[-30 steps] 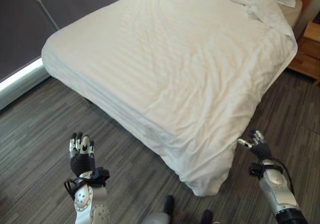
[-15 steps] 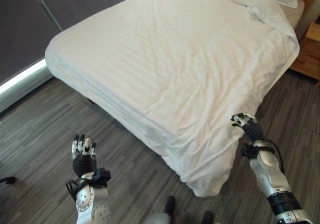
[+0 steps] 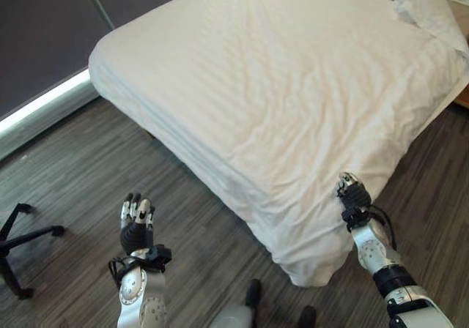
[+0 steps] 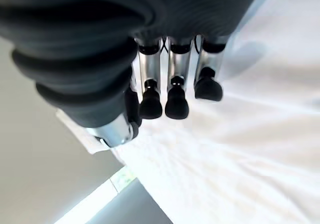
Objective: Making the bed.
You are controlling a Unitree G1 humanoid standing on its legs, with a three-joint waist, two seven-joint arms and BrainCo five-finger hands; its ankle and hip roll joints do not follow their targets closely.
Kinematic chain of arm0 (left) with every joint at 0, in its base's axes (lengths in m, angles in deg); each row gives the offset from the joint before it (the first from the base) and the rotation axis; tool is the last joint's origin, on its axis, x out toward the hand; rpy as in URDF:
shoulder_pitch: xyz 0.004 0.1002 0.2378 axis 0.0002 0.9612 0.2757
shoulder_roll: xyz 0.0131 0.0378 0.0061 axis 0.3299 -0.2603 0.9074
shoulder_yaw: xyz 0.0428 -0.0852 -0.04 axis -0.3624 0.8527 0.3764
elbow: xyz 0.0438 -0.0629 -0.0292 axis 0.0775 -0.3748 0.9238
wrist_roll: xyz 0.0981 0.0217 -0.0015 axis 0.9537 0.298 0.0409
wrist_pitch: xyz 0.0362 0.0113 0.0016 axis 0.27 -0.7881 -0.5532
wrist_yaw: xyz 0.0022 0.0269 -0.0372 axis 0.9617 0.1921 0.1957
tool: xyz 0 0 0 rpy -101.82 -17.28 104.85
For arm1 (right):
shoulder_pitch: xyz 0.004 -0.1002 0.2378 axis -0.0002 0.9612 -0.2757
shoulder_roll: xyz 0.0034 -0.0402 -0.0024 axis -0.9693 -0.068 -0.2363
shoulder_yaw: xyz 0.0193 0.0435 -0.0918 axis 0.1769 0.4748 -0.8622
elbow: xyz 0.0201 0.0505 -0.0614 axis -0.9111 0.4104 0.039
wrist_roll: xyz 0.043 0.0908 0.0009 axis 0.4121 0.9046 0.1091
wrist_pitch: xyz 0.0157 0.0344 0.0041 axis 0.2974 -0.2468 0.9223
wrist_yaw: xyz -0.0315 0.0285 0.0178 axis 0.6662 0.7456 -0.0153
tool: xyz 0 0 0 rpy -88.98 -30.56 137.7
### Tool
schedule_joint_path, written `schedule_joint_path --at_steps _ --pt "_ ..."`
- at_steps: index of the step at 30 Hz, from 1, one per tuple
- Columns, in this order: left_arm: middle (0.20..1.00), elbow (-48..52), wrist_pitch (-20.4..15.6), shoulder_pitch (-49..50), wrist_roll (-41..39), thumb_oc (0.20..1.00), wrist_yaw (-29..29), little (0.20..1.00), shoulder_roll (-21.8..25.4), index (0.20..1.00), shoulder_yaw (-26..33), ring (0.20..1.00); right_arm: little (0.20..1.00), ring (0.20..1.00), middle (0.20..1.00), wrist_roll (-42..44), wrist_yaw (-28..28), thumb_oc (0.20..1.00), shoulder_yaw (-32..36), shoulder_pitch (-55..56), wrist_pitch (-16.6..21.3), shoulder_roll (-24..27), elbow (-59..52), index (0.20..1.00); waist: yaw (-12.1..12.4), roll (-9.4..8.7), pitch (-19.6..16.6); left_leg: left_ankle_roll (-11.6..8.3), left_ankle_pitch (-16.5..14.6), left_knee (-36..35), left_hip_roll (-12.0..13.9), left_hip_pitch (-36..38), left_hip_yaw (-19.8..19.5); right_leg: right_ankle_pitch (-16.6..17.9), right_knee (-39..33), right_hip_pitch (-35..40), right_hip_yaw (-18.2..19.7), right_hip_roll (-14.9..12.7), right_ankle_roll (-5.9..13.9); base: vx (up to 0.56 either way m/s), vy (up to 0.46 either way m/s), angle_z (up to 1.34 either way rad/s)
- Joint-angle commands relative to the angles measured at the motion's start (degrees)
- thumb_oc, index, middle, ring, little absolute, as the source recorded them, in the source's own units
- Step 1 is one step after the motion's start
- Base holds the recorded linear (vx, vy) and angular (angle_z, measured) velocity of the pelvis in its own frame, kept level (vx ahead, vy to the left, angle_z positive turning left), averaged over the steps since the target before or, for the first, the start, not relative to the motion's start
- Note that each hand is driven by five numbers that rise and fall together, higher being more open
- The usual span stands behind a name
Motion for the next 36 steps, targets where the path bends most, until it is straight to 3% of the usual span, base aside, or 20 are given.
schedule_joint_path --at_steps 1,4,11,18,22,23,25,26,28,30,36 --pt "1.0 0.2 -3.1 -4.4 -1.0 1.0 1.4 1.0 4.2 1.0 -1.7 1.0 0.2 0.2 0.2 6.9 -3.7 0.2 1.3 -4.9 1.0 -0.6 -1.0 0.2 1.4 -0.62 1.2 -1.7 -1.3 0.3 1.2 -0.8 -0.8 0.8 1.0 1.7 -2.4 -5.5 3.13 -0.03 0.01 0.07" --pt "1.0 -0.1 -3.6 -5.1 -0.3 1.0 1.5 1.0 4.2 1.0 -1.9 1.0 0.2 0.2 0.2 7.2 -7.2 0.2 -1.8 -4.2 0.3 -0.3 -7.0 0.2 1.7 -0.15 2.2 -1.5 -1.1 0.3 1.0 -1.9 -0.5 1.1 1.0 0.3 -1.8 -5.5 3.23 -0.01 0.006 -0.03" --pt "1.0 0.3 -3.8 -5.0 0.3 1.0 1.7 1.0 3.2 1.0 -2.6 1.0 0.2 0.2 0.2 4.3 -8.2 0.2 -7.0 -3.6 0.8 0.6 -17.2 0.2 1.2 -0.16 2.9 -1.36 -1.1 0.3 1.2 -2.4 0.2 1.2 1.0 -0.8 -1.0 -5.5 3.21 0.01 0.004 -0.04" --pt "1.0 0.2 -3.7 -4.4 0.3 1.0 1.8 1.0 2.9 1.0 -2.7 1.0 0.2 0.2 0.2 4.5 -7.6 0.2 -6.2 -3.5 1.4 -0.1 -17.5 0.2 0.8 -0.21 3.0 -1.39 -1.2 0.3 1.3 -2.6 0.2 1.0 1.0 -0.9 -1.0 -5.6 3.14 0.01 -0.001 -0.04" --pt "1.0 0.1 -4.0 -5.1 -0.3 1.0 1.8 1.0 3.8 1.0 -3.5 1.0 0.2 0.2 0.2 6.4 -5.4 0.2 -2.4 -6.1 2.6 -0.7 -8.2 0.2 1.1 0.86 4.4 -1.67 -0.7 0.3 1.1 -3.8 -0.4 0.9 1.1 -1.9 -1.2 -5.6 3.05 -0.05 -0.007 0.0" --pt "1.0 0.1 -4.2 -6.2 -1.5 1.0 2.2 1.0 4.6 1.0 -4.5 1.0 0.2 0.2 0.2 7.4 -3.0 0.2 1.8 -9.8 3.0 1.0 2.2 0.2 1.7 2.33 6.0 -1.9 0.0 0.3 0.7 -5.4 -1.2 1.2 1.3 -3.4 -1.6 -5.7 2.96 -0.17 -0.017 0.04" --pt "1.0 0.0 -4.2 -6.7 -2.0 1.0 2.3 1.0 4.7 1.0 -5.1 1.0 0.2 0.2 0.2 7.3 -2.0 0.2 3.8 -12.0 2.7 2.4 7.4 0.2 2.0 3.12 6.6 -1.96 0.3 0.3 0.5 -6.3 -1.5 1.4 1.4 -4.3 -1.9 -5.8 2.9 -0.14 -0.002 0.15" --pt "1.0 -0.4 -4.0 -7.5 -3.2 1.0 2.3 1.0 4.9 1.0 -6.2 1.0 0.2 0.2 0.2 7.1 1.0 0.2 8.4 -16.2 1.7 5.5 18.1 0.2 2.7 4.94 8.0 -2.07 0.6 0.3 0.4 -7.9 -2.0 1.7 1.5 -6.0 -1.8 -6.0 2.92 -0.12 0.034 0.17" --pt "1.0 -0.8 -3.6 -8.1 -4.4 1.0 2.4 1.0 4.5 1.0 -6.8 1.0 0.2 0.2 0.2 6.9 2.2 0.2 11.8 -18.5 0.9 8.5 25.4 0.2 3.0 6.46 9.0 -2.08 1.3 0.3 0.5 -9.7 -1.5 2.8 1.2 -8.3 -0.9 -5.9 2.97 -0.12 0.069 0.02" --pt "1.0 -1.1 -3.5 -8.1 -4.1 1.0 2.3 1.0 4.3 1.0 -7.0 1.0 0.2 0.2 0.2 6.6 2.7 0.2 12.7 -18.5 0.6 9.3 27.4 0.2 3.0 6.73 9.1 -2.07 1.4 0.3 0.6 -10.1 -1.0 2.9 1.1 -9.0 -0.2 -5.8 2.96 -0.03 0.051 -0.08" --pt "1.0 -0.5 -2.6 -6.6 -4.7 1.0 2.4 1.0 2.0 1.0 -5.7 1.0 0.2 0.2 0.2 11.4 2.8 0.2 21.0 -6.5 1.5 7.3 29.8 0.2 -0.6 7.02 10.0 -1.83 0.5 0.3 1.2 -10.0 1.7 2.9 1.0 -10.6 2.9 -5.5 3.15 0.01 0.05 -0.27"
